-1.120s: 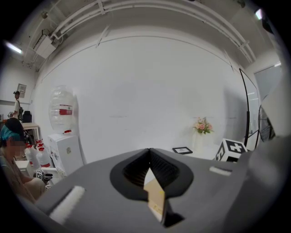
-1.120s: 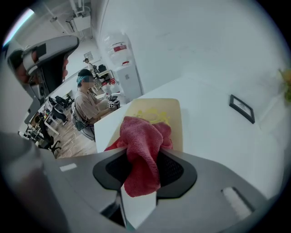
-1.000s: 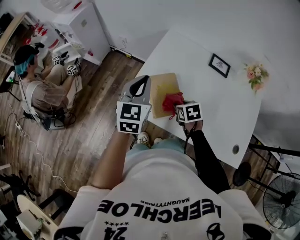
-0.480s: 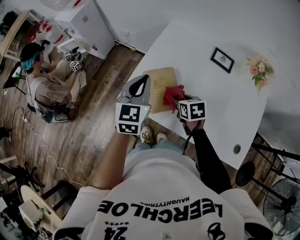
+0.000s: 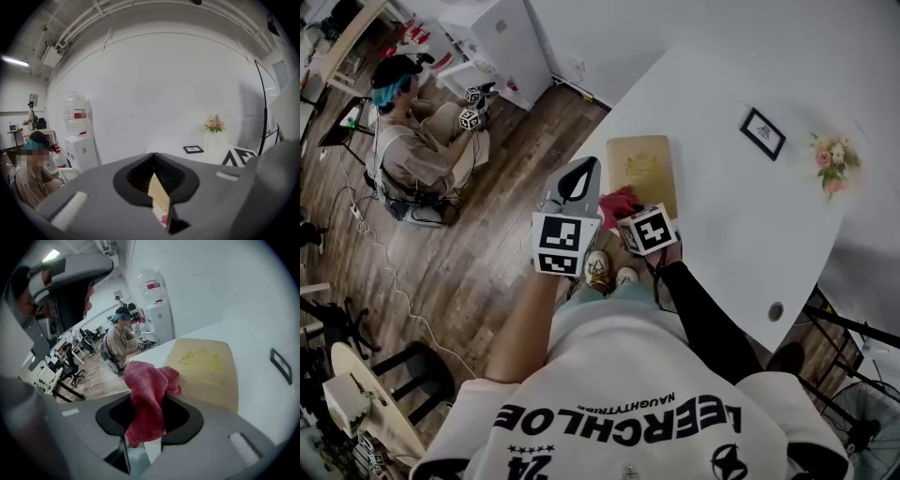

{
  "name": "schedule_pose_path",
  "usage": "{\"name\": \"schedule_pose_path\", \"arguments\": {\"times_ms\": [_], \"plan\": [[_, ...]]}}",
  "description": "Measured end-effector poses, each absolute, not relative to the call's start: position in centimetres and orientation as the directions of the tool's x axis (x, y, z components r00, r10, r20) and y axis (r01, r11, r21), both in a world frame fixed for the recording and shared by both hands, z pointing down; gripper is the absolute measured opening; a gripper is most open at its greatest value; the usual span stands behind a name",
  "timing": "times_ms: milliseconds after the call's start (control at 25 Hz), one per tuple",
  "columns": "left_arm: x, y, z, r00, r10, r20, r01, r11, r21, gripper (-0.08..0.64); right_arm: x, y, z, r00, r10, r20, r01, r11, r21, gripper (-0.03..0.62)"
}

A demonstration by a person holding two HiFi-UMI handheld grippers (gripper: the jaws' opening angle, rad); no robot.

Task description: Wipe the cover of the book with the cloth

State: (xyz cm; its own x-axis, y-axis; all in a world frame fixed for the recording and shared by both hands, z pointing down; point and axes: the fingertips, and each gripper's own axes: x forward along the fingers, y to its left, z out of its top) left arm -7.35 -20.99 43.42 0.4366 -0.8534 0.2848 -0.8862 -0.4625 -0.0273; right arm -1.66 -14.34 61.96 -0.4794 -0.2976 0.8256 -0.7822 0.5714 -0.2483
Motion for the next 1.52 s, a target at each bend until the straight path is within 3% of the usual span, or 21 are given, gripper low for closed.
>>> {"name": "schedule_pose_path", "arguments": {"times_ms": [720,1120,1520], "plan": [[-5.9,-20.9,44.3,0.477,-0.825,0.303,-0.865,-0.501,-0.004,0.055,11.7,-15.7,62.2,-0.307,-0.431,0.848,-0.933,0.313,-0.179,0.150],[-7.6,-21.2,44.9,0.451,-0.836,0.312,-0.881,-0.474,0.002,0.055,9.0,-19.4,59.1,-0.380,-0.504,0.776,-0.915,0.330,-0.233,0.150],[-11.1,-21.8,45.6,0.382,-0.865,0.326,-0.914,-0.406,-0.005,0.055,-0.9,-23.3,61.1,-0.474,-0.372,0.798,-0.838,0.468,-0.279,0.150]]}}
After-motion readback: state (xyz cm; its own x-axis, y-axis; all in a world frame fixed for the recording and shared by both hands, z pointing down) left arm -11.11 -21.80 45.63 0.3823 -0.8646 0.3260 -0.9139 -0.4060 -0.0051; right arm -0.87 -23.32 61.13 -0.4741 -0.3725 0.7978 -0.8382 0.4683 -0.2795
